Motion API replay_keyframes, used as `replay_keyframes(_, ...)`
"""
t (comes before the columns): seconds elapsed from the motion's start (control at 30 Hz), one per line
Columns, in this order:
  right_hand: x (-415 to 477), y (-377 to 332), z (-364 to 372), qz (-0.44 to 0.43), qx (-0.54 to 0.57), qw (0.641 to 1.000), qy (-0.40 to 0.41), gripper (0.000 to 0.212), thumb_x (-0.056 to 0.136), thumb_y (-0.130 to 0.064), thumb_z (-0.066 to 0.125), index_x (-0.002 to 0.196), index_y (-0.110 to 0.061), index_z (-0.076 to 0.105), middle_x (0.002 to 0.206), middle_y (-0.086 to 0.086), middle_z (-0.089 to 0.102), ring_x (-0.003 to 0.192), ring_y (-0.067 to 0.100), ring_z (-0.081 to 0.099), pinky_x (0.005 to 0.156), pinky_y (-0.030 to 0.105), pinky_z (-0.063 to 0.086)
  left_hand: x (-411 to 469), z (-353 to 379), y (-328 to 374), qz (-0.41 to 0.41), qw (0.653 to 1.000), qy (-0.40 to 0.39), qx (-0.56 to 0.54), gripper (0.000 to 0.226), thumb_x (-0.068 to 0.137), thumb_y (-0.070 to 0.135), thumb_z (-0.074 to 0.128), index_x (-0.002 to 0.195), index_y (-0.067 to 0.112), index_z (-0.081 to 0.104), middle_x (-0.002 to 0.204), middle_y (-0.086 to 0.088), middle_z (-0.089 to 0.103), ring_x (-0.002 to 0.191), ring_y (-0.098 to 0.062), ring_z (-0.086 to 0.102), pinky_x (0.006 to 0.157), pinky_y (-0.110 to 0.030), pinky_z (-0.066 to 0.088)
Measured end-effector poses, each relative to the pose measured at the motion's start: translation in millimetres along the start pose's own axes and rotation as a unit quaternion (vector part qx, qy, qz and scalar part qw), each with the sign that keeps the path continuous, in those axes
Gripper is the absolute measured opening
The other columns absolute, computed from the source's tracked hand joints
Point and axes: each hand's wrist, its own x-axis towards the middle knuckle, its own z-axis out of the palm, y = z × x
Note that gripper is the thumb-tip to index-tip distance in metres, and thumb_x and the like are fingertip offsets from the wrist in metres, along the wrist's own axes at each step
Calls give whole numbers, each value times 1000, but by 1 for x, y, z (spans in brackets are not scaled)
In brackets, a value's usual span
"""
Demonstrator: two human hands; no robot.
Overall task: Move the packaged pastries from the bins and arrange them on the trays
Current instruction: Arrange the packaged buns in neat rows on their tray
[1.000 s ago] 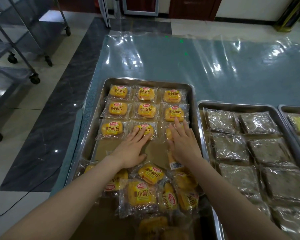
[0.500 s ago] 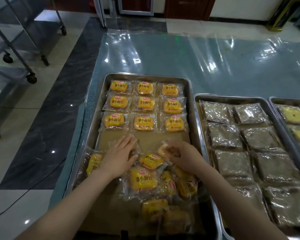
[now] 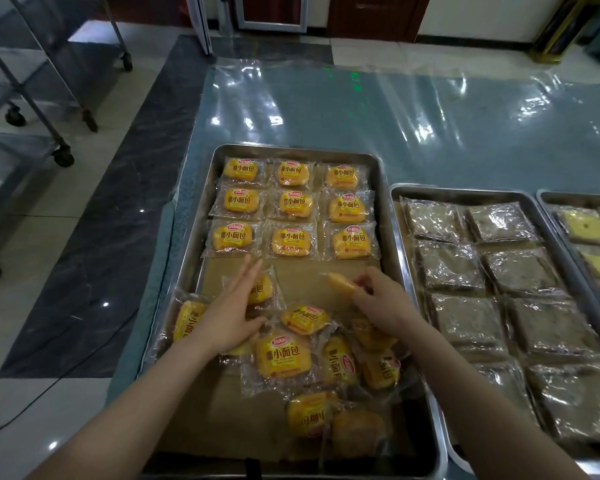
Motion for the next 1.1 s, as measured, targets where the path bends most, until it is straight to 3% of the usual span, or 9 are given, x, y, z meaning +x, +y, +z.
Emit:
replay_keyframes(0.1, 3, -2, -11, 3, 81, 995, 64, 20, 91, -20, 47, 80, -22, 64, 78, -3, 65, 76, 18, 60, 62, 33, 46, -1, -3, 1, -22, 998, 43, -28, 111, 71, 38, 76, 143, 47, -8, 152, 24, -18, 142, -16, 8, 110, -46, 21)
replay_keyframes(0.27, 15, -2, -16, 10, 117, 988, 104, 17, 96, -26, 51, 111, -18, 53, 99, -3, 62, 85, 13, 61, 68, 33, 53, 0, -1, 0, -41, 995, 80, -42, 112, 67, 40, 79, 148, 35, 2, 156, 16, 1, 141, -15, 14, 110, -40, 20)
replay_keyframes(0.4, 24, 1, -14, -1, 52, 995, 90, 10, 96, -29, 51, 101, -22, 56, 93, -6, 62, 84, 12, 59, 70, 33, 49, 3, -1, -3, -42, 996, 73, -31, 104, 68, 38, 79, 147, 35, 13, 156, 9, 12, 140, -17, 18, 112, -43, 23)
replay_keyframes(0.5, 25, 4, -8, -9, 22, 996, 87, 13, 98, -30, 46, 98, -23, 57, 93, -5, 64, 85, 14, 59, 65, 29, 43, 6, 1, -6, -32, 998, 54, -7, 94, 71, 37, 77, 145, 36, 20, 155, 8, 18, 143, -17, 10, 114, -44, 15)
replay_keyframes(0.63, 18, 4, 0, -56, -112, 982, 139, 33, 94, -32, 54, 125, -21, 54, 125, 0, 52, 110, 22, 51, 89, 35, 44, 6, 6, -9, -30, 998, 50, 39, 86, 76, 41, 71, 145, 37, 19, 156, 10, 14, 144, -15, 2, 113, -41, 7)
replay_keyframes(0.7, 11, 0, 7, -121, -167, 967, 149, 37, 92, -29, 58, 128, -23, 54, 129, 1, 48, 117, 24, 46, 96, 37, 42, 6, 9, -9, -21, 996, 46, 73, 83, 81, 42, 65, 147, 38, 15, 157, 10, 9, 143, -13, -2, 112, -37, 1)
replay_keyframes(0.87, 6, -1, 28, -202, -243, 948, 26, 38, 91, -16, 57, 126, -30, 58, 135, -3, 49, 124, 21, 41, 99, 39, 41, 11, 10, -1, 11, 991, 8, 134, 72, 91, 48, 47, 145, 41, 1, 154, 12, -6, 141, -13, -13, 109, -34, -10)
replay_keyframes(1.03, 11, 7, 17, -143, -245, 957, 68, 47, 83, -3, 61, 123, -28, 61, 136, -1, 49, 125, 24, 41, 96, 40, 43, 26, 6, 16, 50, 987, -39, 149, 64, 95, 48, 37, 145, 39, 0, 152, 13, -11, 141, -13, -13, 109, -32, -7)
replay_keyframes(1.1, 9, 9, 17, -150, -226, 958, 91, 44, 85, -8, 61, 124, -28, 59, 137, -1, 48, 127, 25, 41, 96, 40, 42, 31, 9, 22, 63, 987, -81, 126, 60, 95, 52, 29, 143, 41, -7, 152, 13, -17, 139, -13, -19, 110, -34, -8)
